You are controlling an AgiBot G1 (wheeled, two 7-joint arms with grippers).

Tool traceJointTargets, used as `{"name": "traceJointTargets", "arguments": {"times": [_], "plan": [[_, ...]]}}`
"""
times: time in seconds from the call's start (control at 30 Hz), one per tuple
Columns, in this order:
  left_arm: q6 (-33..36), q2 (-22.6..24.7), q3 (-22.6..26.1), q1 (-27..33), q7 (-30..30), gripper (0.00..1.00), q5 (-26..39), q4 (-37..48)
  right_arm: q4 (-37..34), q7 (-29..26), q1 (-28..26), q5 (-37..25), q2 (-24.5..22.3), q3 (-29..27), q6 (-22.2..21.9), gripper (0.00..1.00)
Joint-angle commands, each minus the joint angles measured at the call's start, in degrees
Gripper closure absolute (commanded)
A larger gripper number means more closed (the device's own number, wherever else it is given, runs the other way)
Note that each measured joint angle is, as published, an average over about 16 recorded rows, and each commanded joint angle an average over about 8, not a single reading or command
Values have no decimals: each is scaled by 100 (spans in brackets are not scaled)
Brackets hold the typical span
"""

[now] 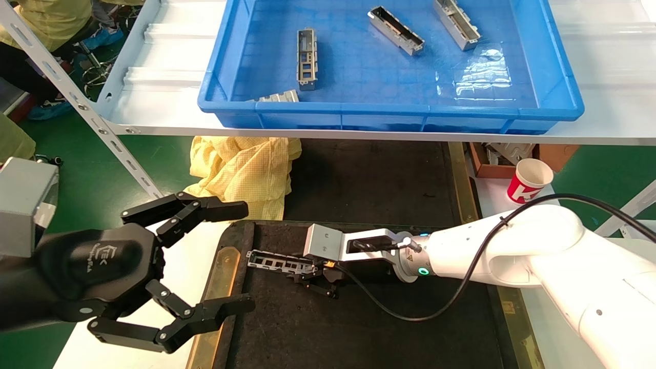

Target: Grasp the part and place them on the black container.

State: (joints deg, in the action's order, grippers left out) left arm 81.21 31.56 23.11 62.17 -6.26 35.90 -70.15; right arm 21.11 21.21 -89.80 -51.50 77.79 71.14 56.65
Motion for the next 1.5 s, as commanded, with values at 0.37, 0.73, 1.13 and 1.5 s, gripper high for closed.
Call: {"name": "traceJointTargets", "arguments": {"times": [0.37, 0.73, 1.13, 1.5], "plan": [[0, 0, 0, 0, 0, 0, 0, 0, 43, 132, -180, 165, -66, 62, 126, 0], [-1, 0, 0, -1, 0, 0, 0, 1, -356, 122, -380, 741, -418, -209, 1432, 0], [-1, 0, -1, -2, 0, 0, -1, 1, -352, 82, -356, 826, -486, -292, 1548, 0], [-1, 0, -1, -2, 0, 0, -1, 2, 469, -399, 110, 845, -1045, -1057, 1743, 0]]}}
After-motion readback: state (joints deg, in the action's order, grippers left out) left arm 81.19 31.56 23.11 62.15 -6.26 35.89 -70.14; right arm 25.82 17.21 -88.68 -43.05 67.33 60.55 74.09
